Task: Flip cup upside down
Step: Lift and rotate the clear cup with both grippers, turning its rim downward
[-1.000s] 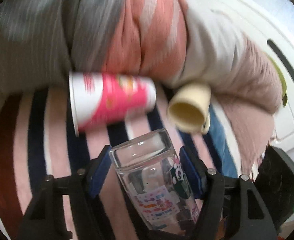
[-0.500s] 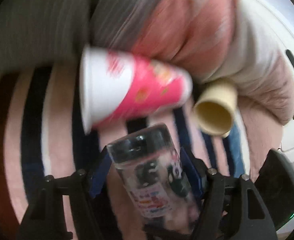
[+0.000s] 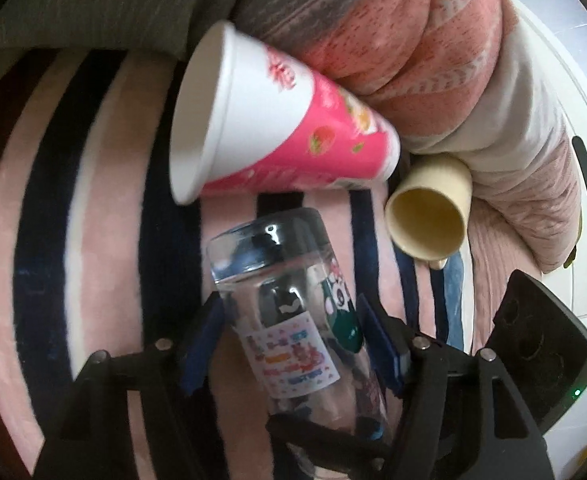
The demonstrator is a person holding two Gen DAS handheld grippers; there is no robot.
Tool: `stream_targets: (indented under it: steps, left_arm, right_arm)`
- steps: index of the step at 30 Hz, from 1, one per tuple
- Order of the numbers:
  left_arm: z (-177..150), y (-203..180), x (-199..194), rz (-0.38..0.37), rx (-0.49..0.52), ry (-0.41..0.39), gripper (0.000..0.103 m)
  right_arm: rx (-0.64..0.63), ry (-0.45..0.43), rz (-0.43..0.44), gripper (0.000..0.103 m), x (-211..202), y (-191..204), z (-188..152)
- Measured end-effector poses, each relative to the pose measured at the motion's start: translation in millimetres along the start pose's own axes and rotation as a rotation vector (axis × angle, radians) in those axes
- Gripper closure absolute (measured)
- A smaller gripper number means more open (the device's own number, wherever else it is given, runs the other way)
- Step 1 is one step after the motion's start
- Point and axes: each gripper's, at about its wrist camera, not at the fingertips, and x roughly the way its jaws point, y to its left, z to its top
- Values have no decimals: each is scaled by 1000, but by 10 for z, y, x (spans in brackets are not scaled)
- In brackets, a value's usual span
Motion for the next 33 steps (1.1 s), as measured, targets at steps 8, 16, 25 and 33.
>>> stream_targets:
  steps: [8,16,25,33]
  left_arm:
    - [182,-386,-307,-2,181,-128,39]
    - [136,-628,-201,-79,237,-168,40]
    - [-87,-738,-469,-115,423,-305,49]
    - [-306,-723,-534,-152,515,-307,49]
  right_arm:
    - [-81,-128,-42,42,-235,130,301]
    - [-127,-276,-28,41,-468,95,21]
    - [-193,-290,27,45,-390,238,-99]
    - [-306,-324,-57,47,-712,380,-339]
